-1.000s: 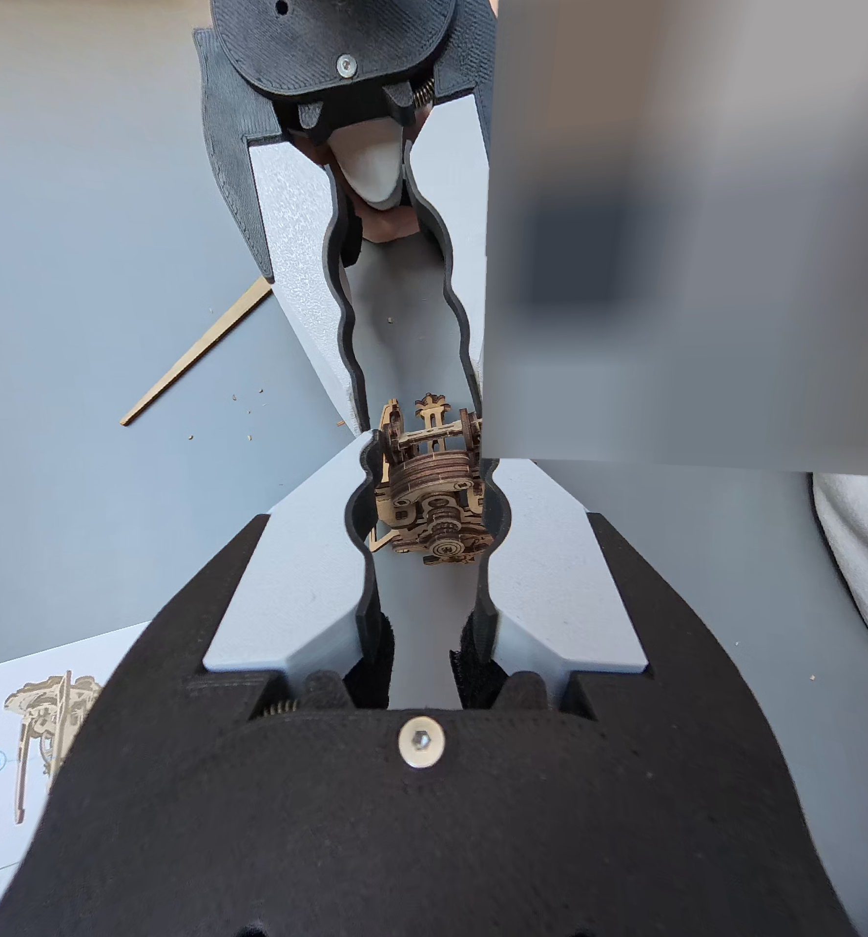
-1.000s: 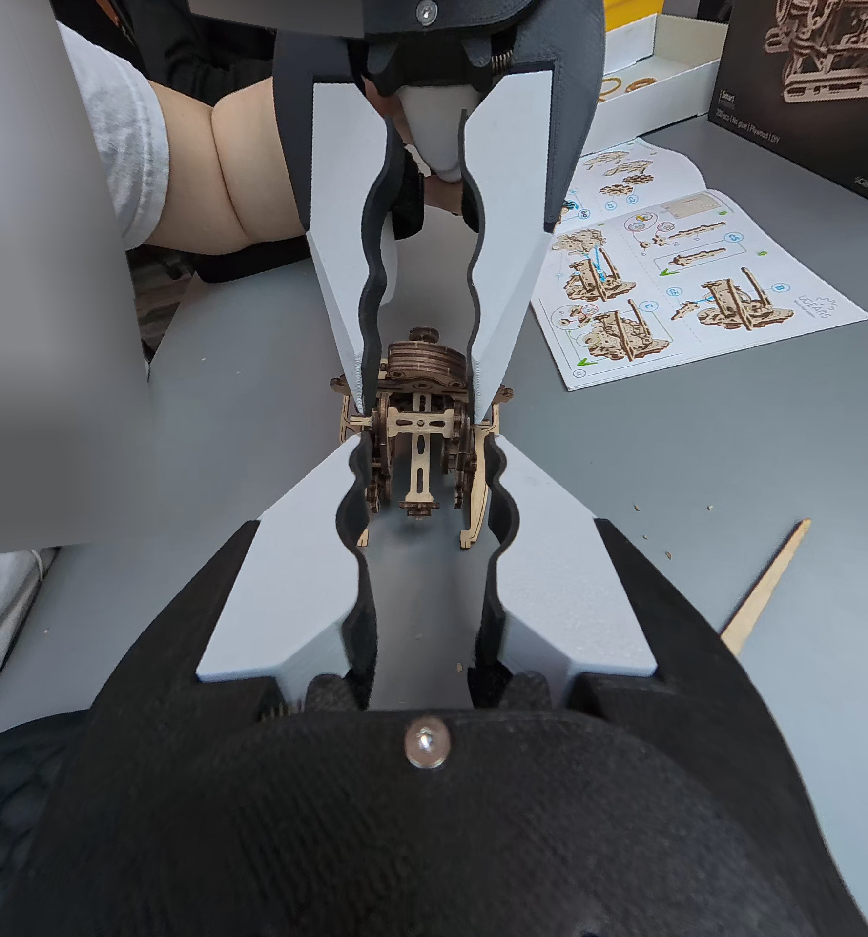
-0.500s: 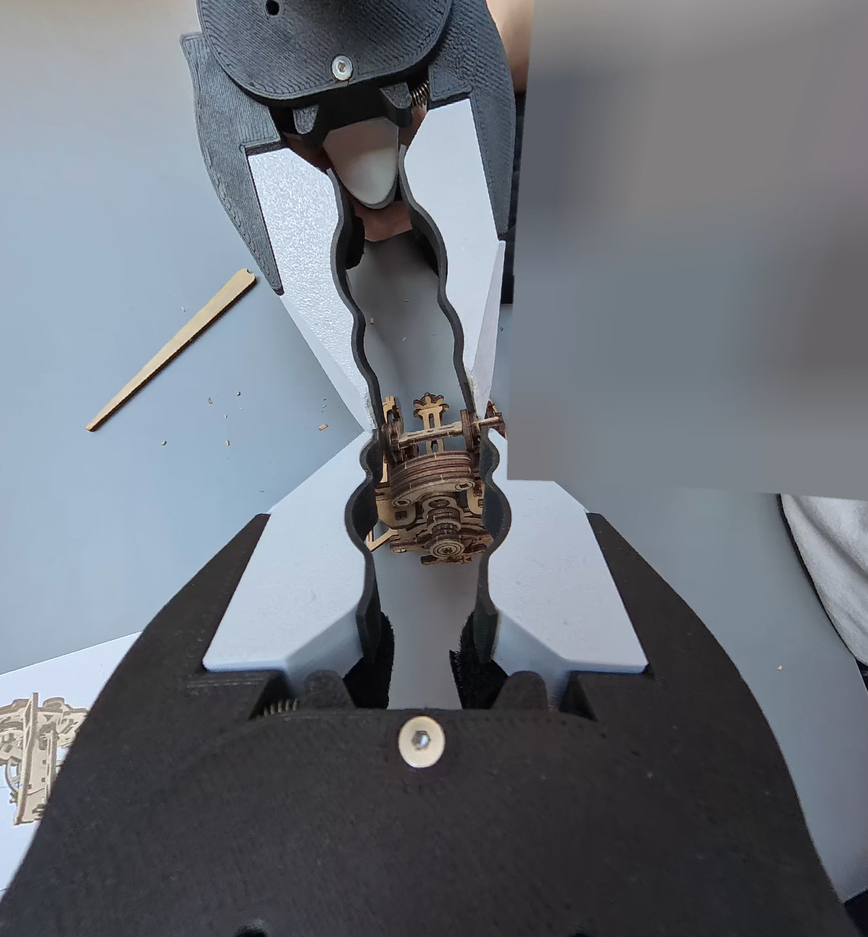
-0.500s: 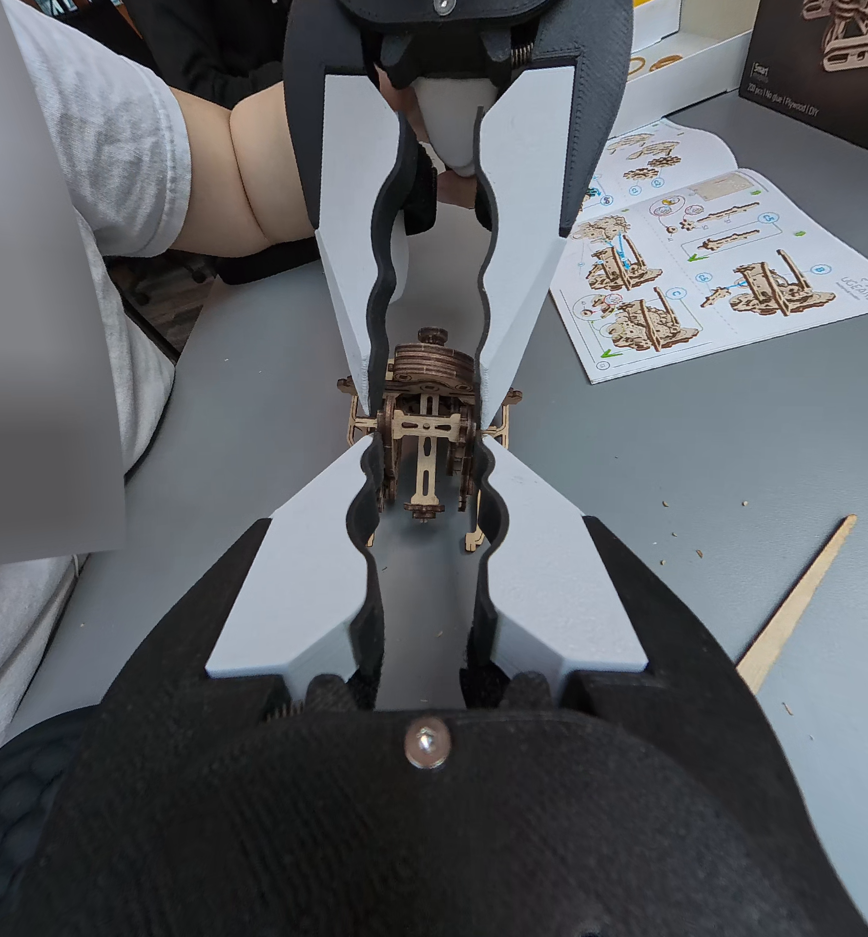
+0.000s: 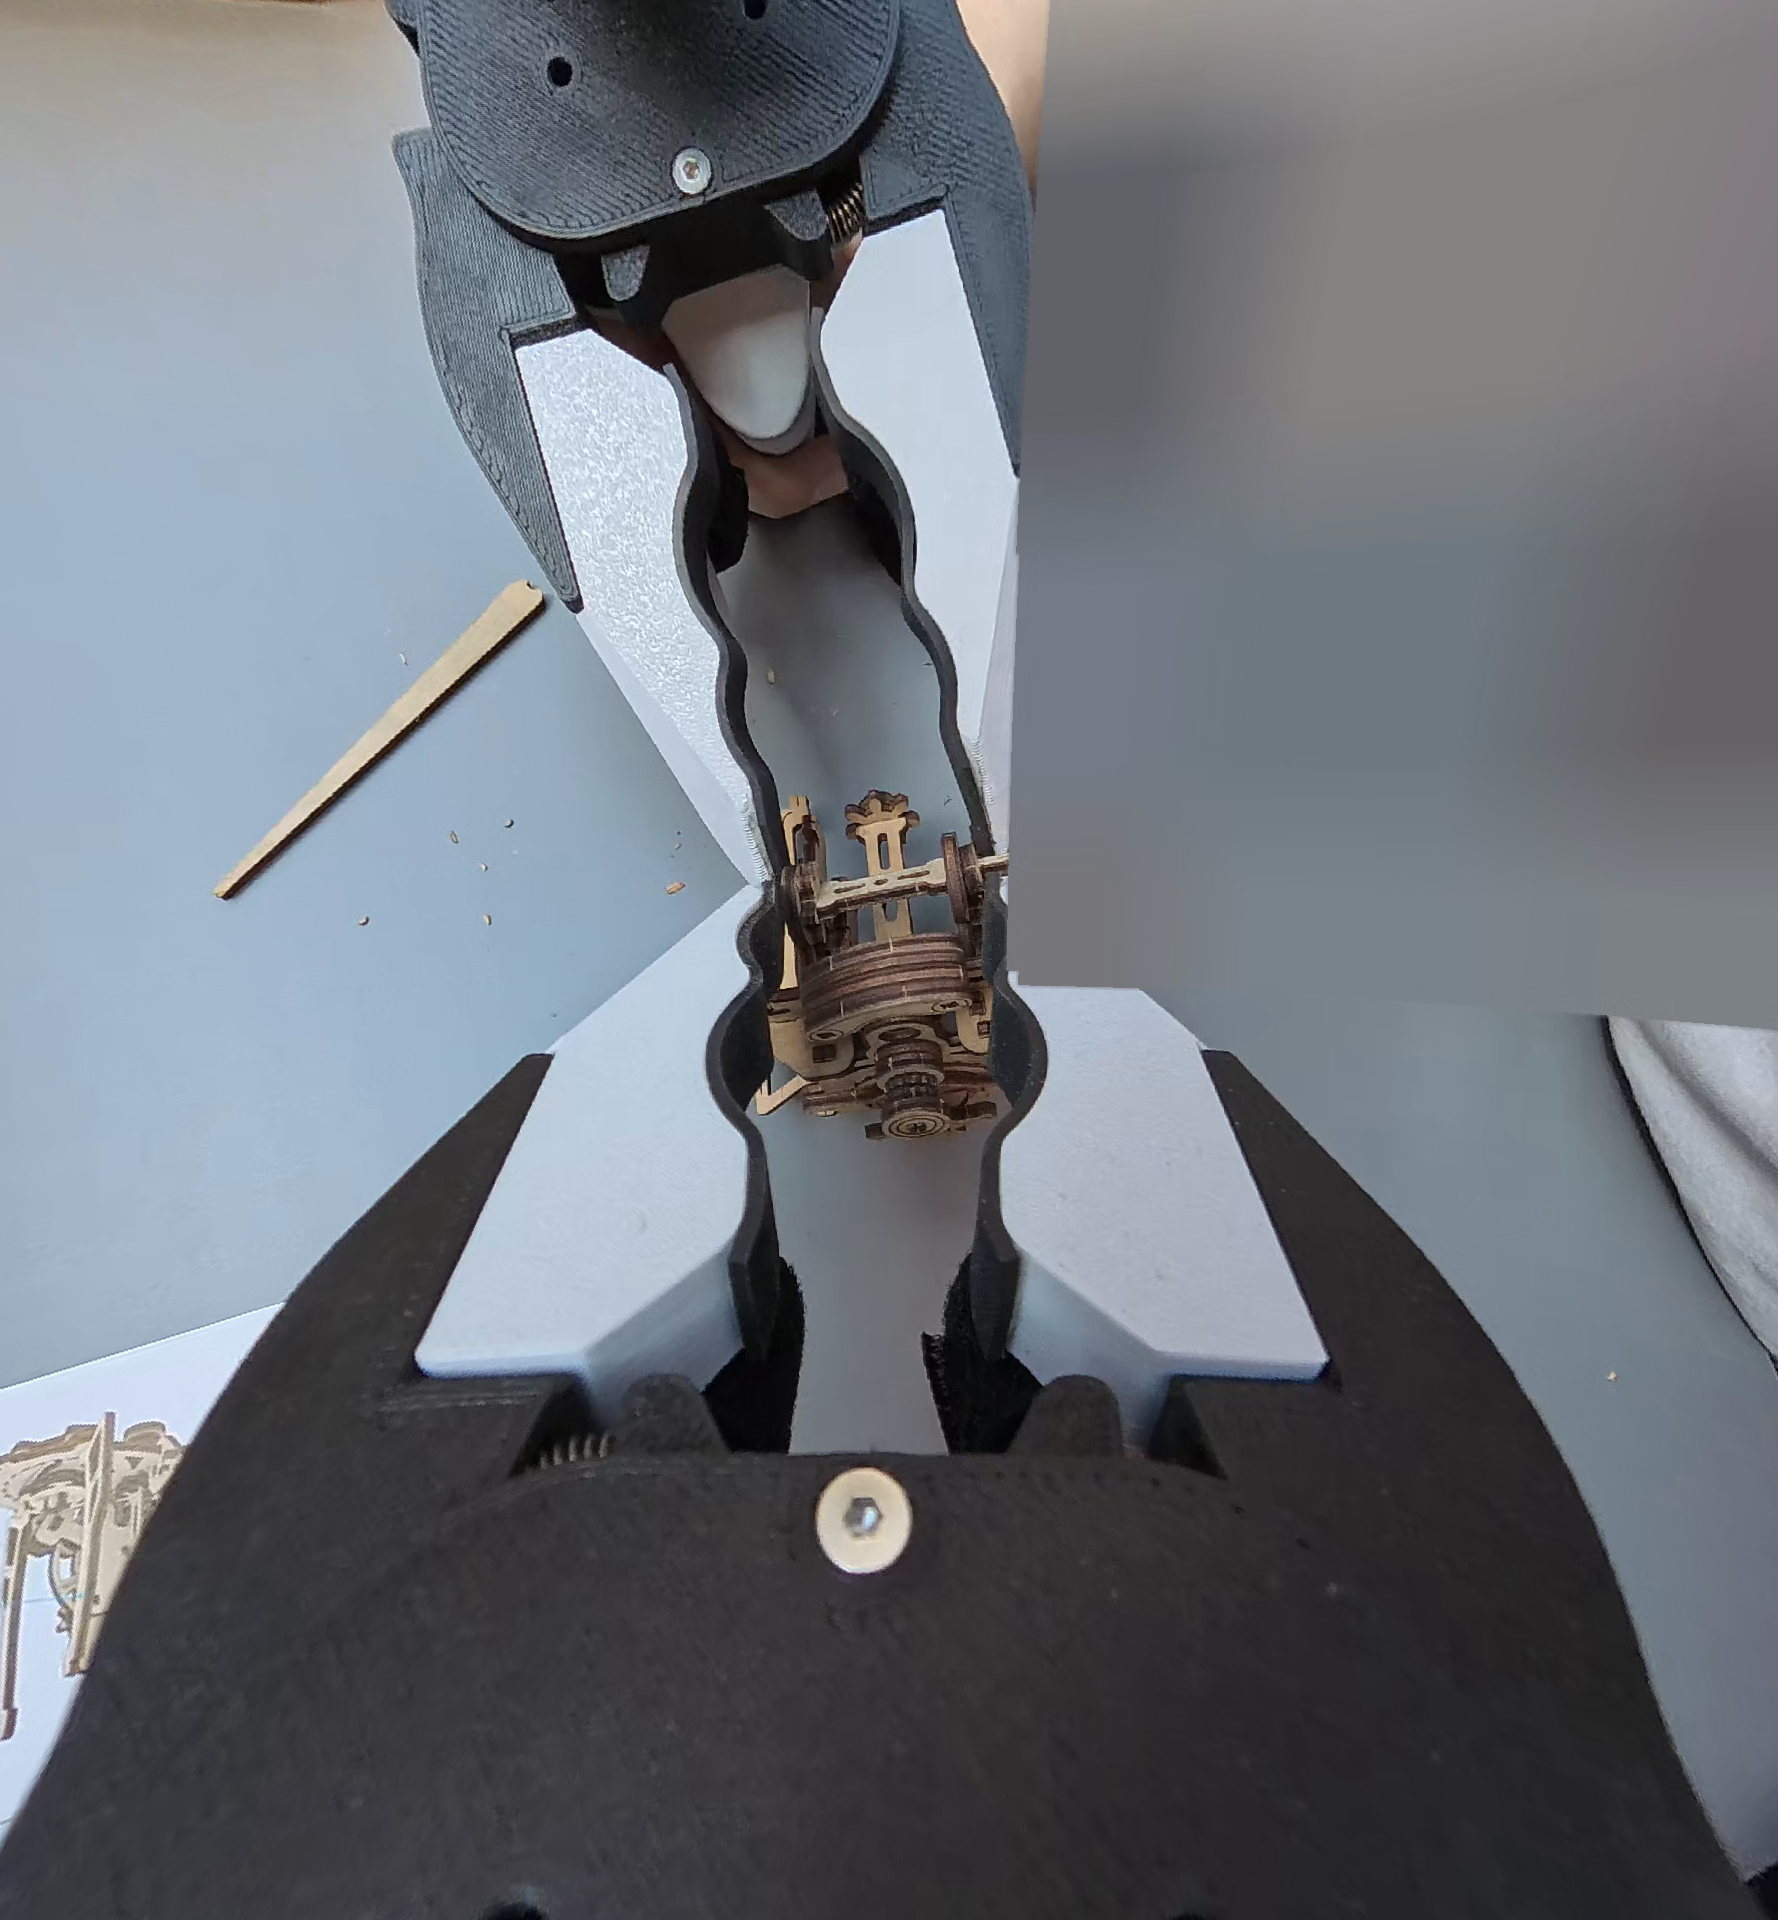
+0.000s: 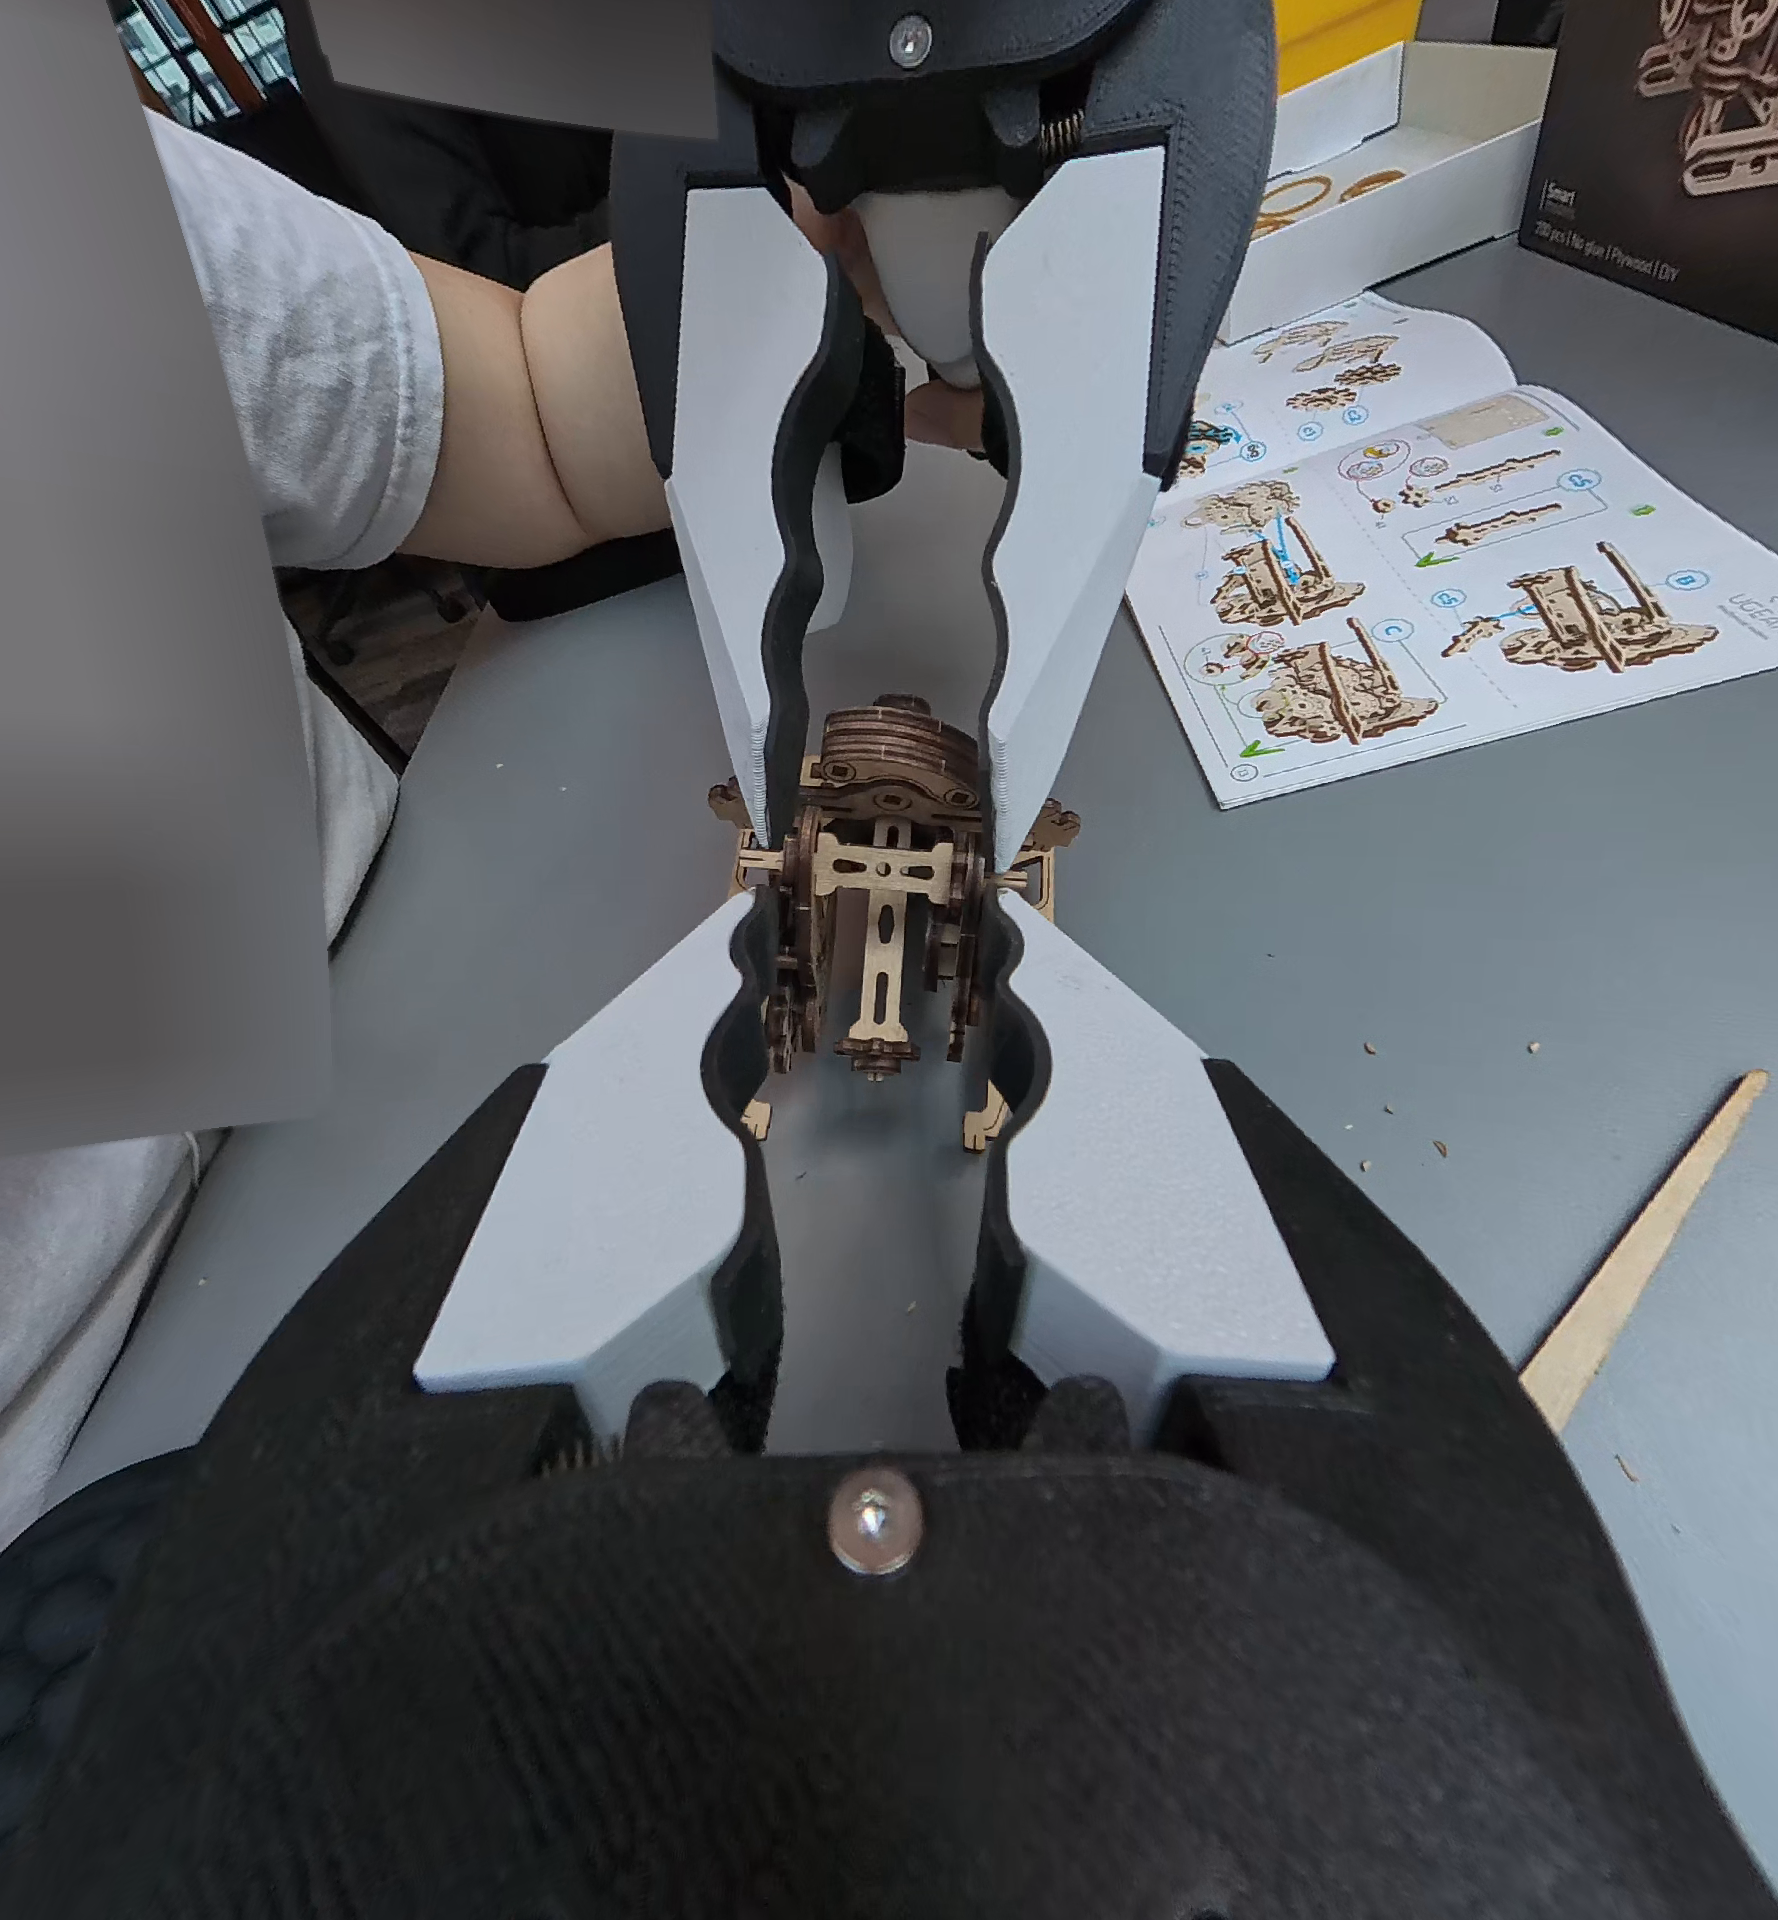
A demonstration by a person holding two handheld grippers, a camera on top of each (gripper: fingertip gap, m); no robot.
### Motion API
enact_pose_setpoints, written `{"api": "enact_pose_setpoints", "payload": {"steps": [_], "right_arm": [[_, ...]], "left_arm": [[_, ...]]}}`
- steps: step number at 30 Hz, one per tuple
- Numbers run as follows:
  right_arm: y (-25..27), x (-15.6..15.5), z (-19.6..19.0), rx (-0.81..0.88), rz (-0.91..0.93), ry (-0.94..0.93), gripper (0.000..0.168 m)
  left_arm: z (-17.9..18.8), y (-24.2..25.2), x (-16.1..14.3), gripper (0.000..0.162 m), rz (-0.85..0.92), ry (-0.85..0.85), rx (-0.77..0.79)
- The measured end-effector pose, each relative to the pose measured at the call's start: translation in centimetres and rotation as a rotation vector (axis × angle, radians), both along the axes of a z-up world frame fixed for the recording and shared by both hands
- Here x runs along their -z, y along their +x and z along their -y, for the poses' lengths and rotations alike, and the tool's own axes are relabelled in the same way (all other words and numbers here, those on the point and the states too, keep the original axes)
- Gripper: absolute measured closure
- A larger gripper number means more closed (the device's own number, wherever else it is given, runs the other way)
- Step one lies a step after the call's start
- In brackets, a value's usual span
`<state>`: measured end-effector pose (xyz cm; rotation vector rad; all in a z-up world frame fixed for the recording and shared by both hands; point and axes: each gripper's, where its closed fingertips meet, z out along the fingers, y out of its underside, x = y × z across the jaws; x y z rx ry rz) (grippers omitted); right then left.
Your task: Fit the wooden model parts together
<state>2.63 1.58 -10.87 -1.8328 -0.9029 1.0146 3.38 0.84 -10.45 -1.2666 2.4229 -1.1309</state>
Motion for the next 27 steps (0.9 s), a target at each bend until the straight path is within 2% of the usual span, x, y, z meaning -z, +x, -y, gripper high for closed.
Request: {"api": "enact_pose_setpoints", "payload": {"steps": [6, 10, 12, 17, 21, 24, 27], "right_arm": [[0.1, 0.2, 0.2, -0.017, 0.031, 0.021, 0.133], [0.4, -0.2, 0.0, 0.003, 0.004, 0.03, 0.126], [0.5, -0.3, -0.2, 0.02, -0.001, 0.032, 0.132], [0.5, -0.2, -0.3, 0.027, 0.008, 0.031, 0.132], [0.5, -0.2, -0.3, 0.025, 0.005, 0.031, 0.133], [0.5, -0.2, -0.3, 0.027, 0.009, 0.036, 0.133], [0.4, -0.1, -0.4, 0.033, 0.022, 0.043, 0.13]], "left_arm": [[0.2, 0.1, 0.1, 0.126, 0.01, -0.029, 0.008], [-0.2, 0.2, 0.3, 0.126, 0.005, -0.038, -0.013], [-0.2, 0.3, 0.3, 0.126, 0.003, -0.051, -0.016], [-0.1, 0.2, 0.3, 0.126, 0.005, -0.058, -0.018], [-0.4, -0.1, -0.4, 0.101, 0.002, -0.073, -0.032], [-1.1, -0.5, -0.3, 0.091, -0.024, -0.065, -0.052], [-1.0, -0.8, 0.3, 0.092, -0.054, -0.069, -0.052]]}}
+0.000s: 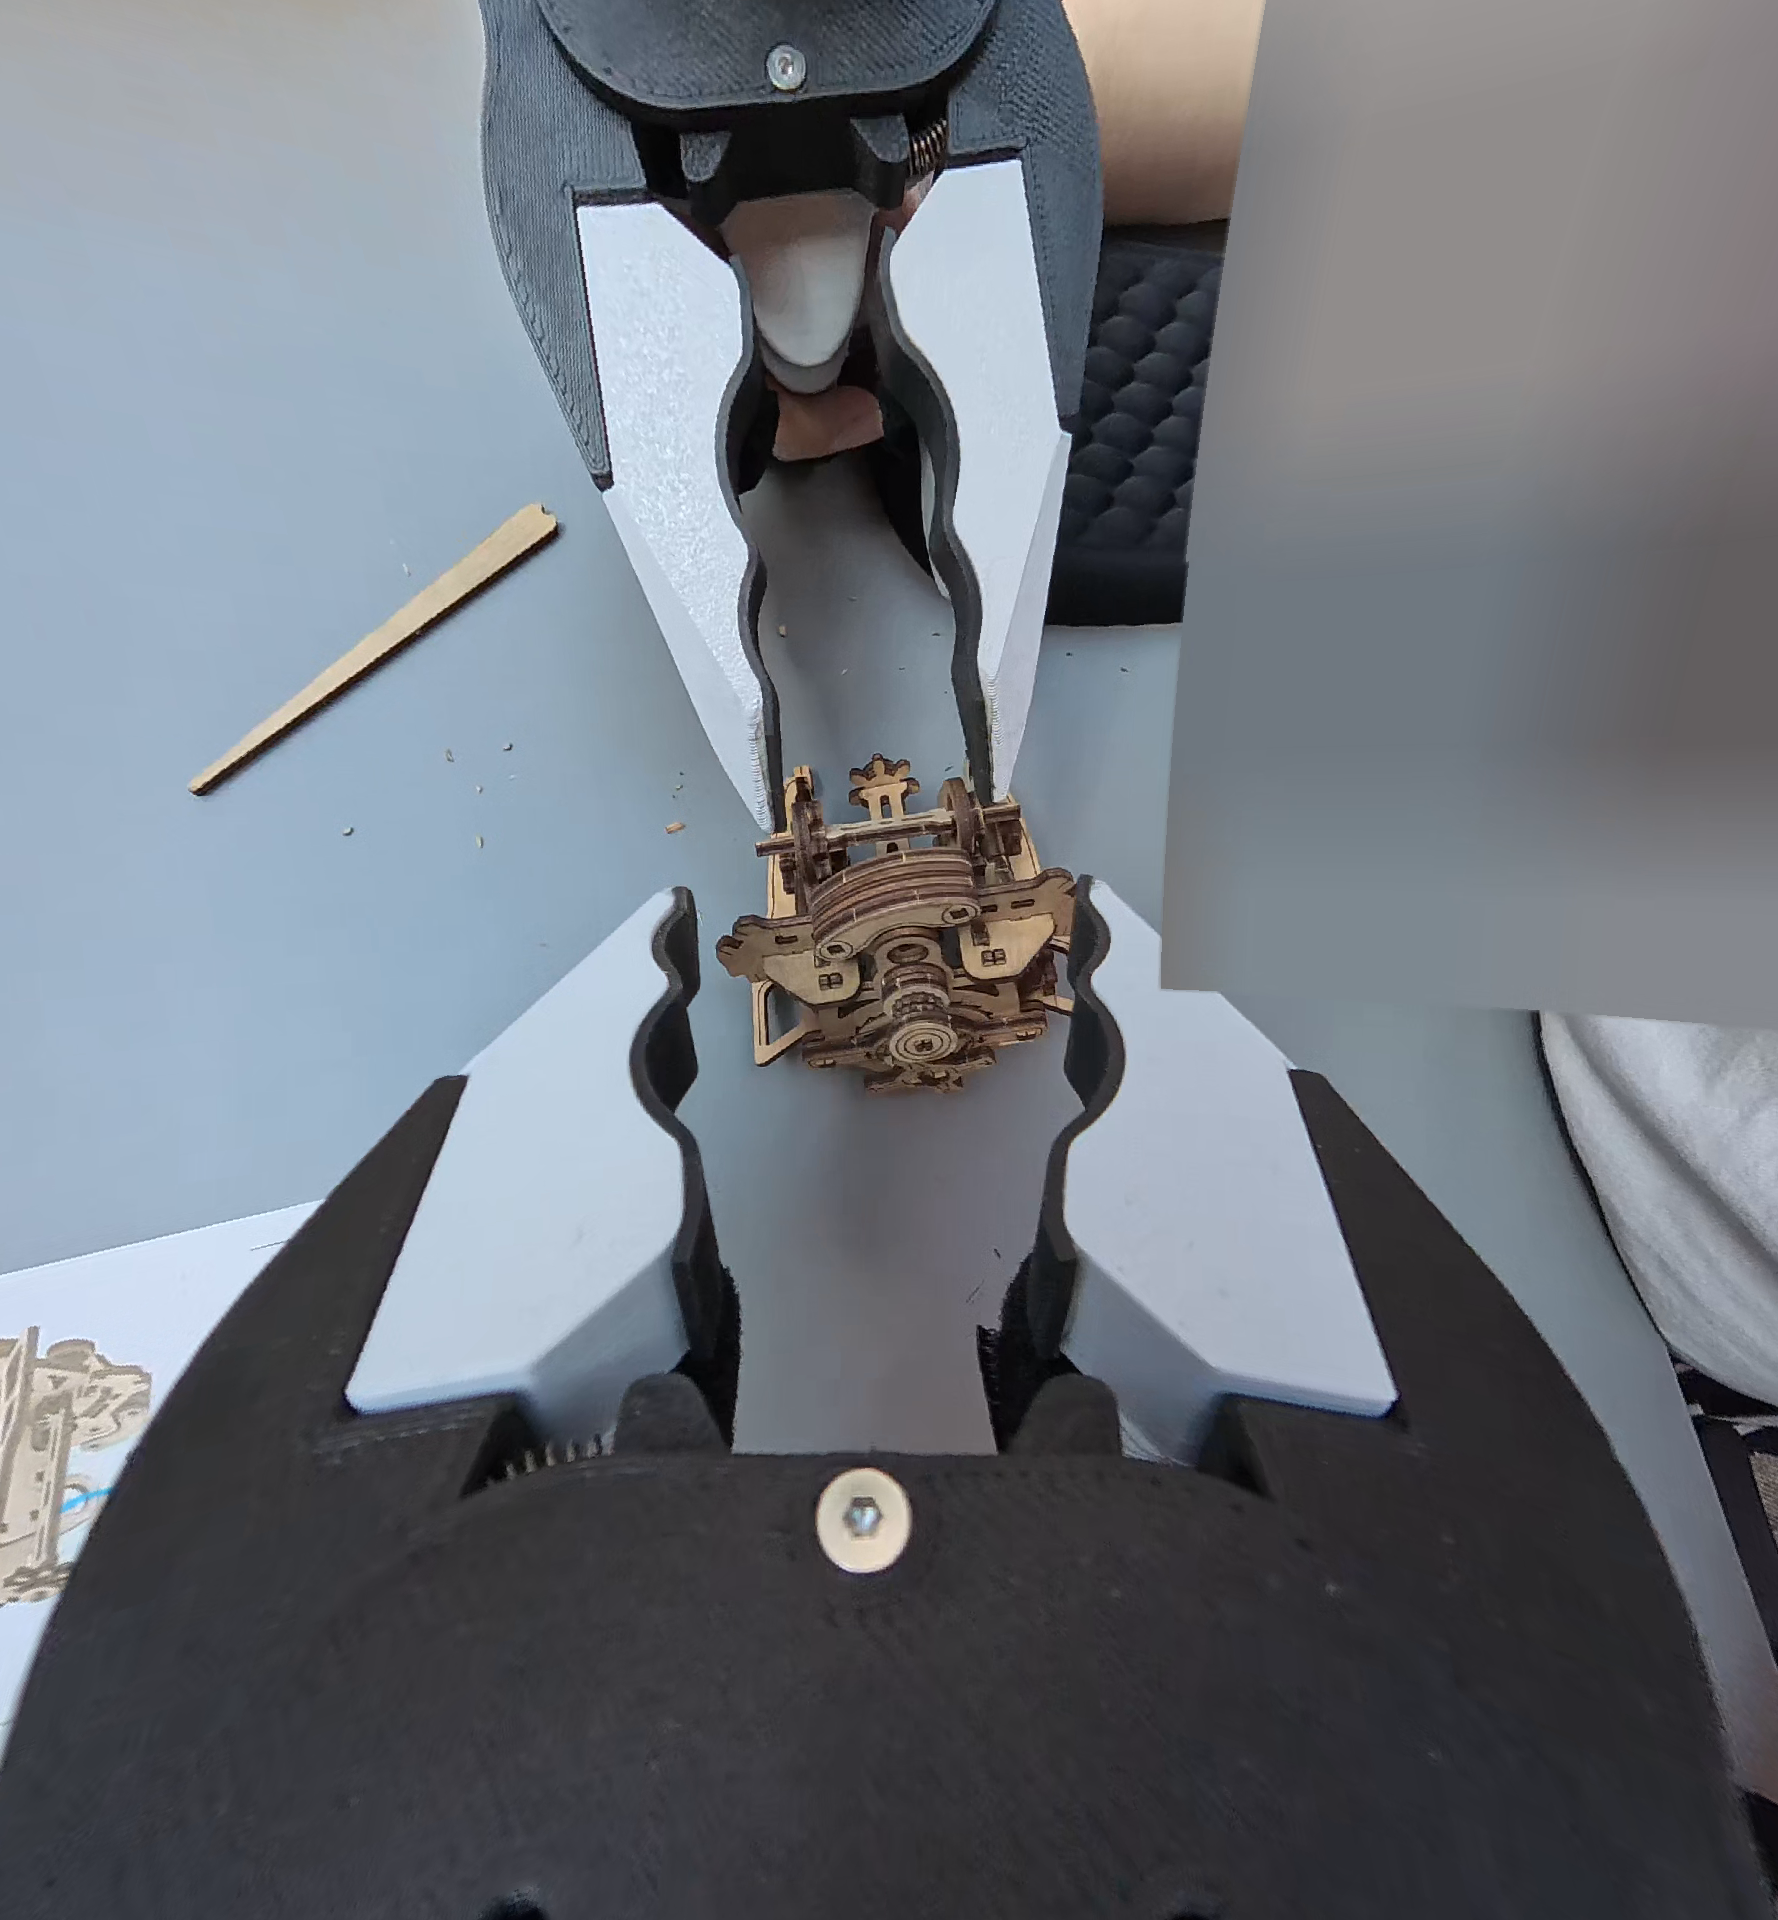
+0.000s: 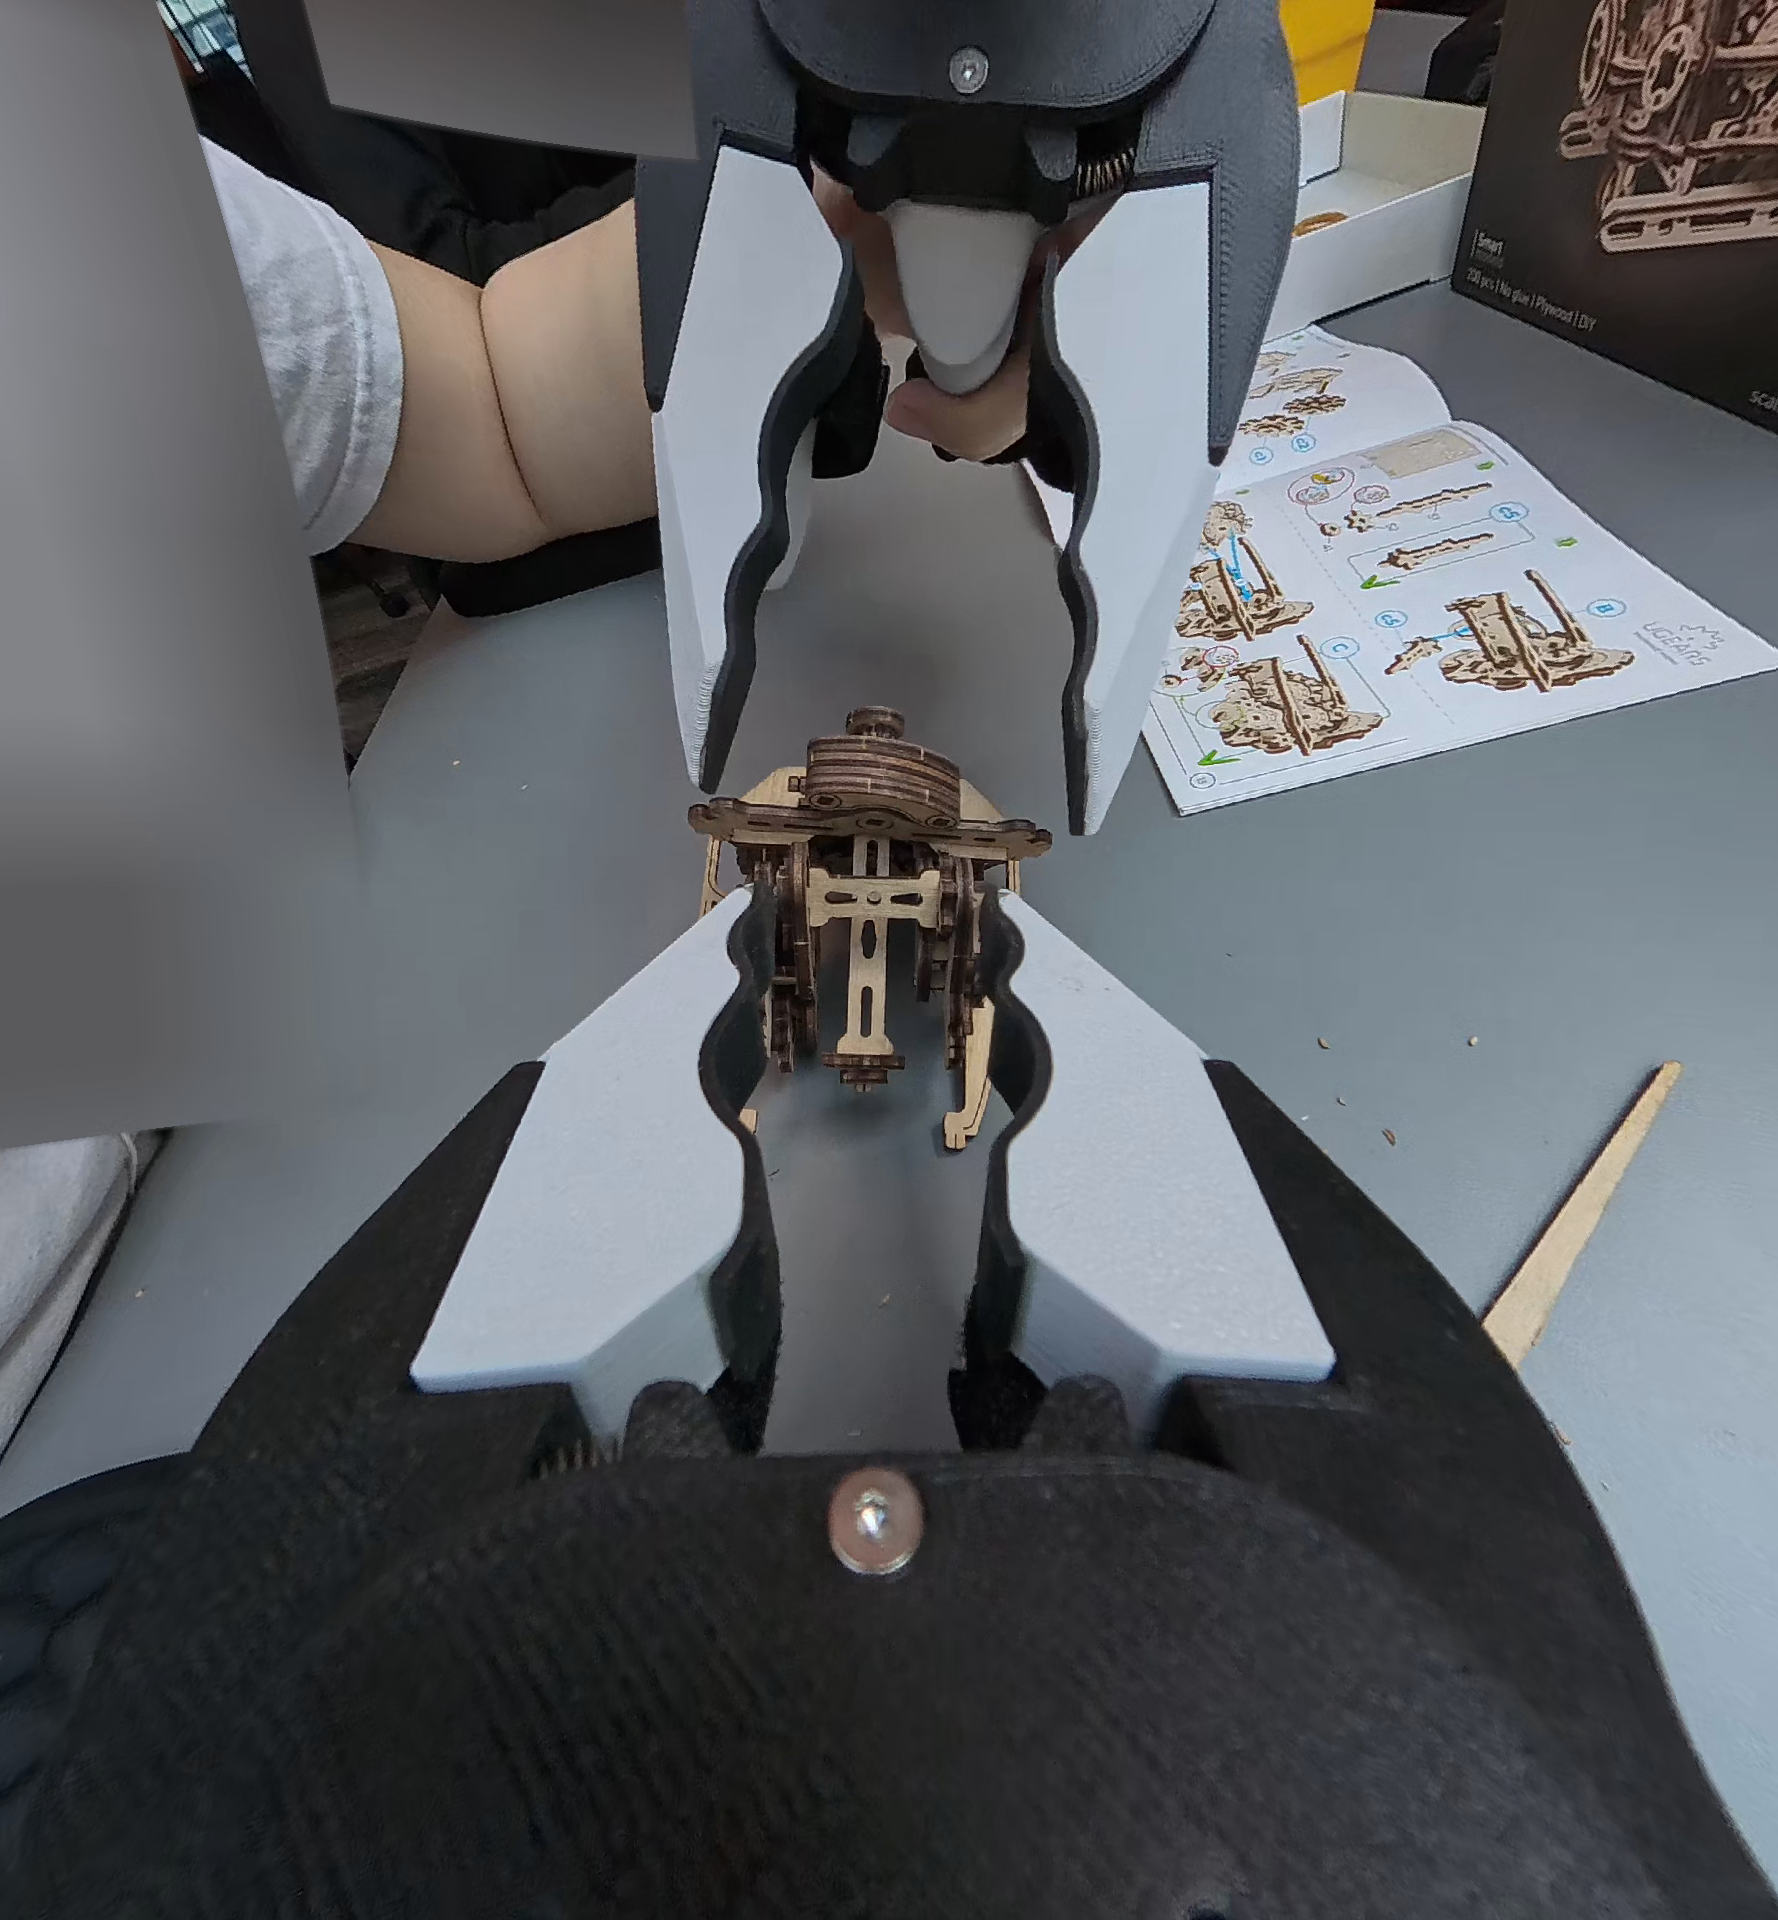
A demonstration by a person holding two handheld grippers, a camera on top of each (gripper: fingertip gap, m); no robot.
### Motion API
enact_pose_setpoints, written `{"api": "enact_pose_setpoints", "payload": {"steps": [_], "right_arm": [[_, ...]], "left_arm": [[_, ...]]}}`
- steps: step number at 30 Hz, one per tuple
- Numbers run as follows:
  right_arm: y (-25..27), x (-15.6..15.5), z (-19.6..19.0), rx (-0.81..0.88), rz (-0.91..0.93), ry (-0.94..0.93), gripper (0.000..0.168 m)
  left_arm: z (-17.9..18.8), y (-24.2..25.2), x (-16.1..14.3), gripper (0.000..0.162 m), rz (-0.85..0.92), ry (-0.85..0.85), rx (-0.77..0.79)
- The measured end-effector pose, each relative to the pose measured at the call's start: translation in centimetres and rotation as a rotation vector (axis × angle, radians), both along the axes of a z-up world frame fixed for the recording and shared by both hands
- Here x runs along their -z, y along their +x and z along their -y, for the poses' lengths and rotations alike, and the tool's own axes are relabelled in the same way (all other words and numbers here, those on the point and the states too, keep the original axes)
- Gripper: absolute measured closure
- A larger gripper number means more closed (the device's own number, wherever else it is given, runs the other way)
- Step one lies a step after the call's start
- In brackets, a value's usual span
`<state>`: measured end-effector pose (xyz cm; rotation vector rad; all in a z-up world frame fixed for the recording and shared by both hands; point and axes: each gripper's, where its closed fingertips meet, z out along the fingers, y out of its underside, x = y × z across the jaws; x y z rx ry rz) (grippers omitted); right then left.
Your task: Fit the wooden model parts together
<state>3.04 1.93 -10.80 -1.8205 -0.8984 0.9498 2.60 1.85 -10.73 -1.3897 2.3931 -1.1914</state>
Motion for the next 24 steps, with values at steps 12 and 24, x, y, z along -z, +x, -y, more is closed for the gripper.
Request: {"api": "enact_pose_setpoints", "payload": {"steps": [12, 24], "right_arm": [[-0.27, -0.15, 0.0, 0.012, -0.011, -0.008, 0.132], [-0.26, -0.22, 0.11, 0.008, -0.01, -0.006, 0.134]], "left_arm": [[0.43, -0.51, 0.71, 0.099, 0.0, 0.04, 0.041], [0.51, -0.59, 0.69, 0.097, 0.008, 0.027, 0.056]]}}
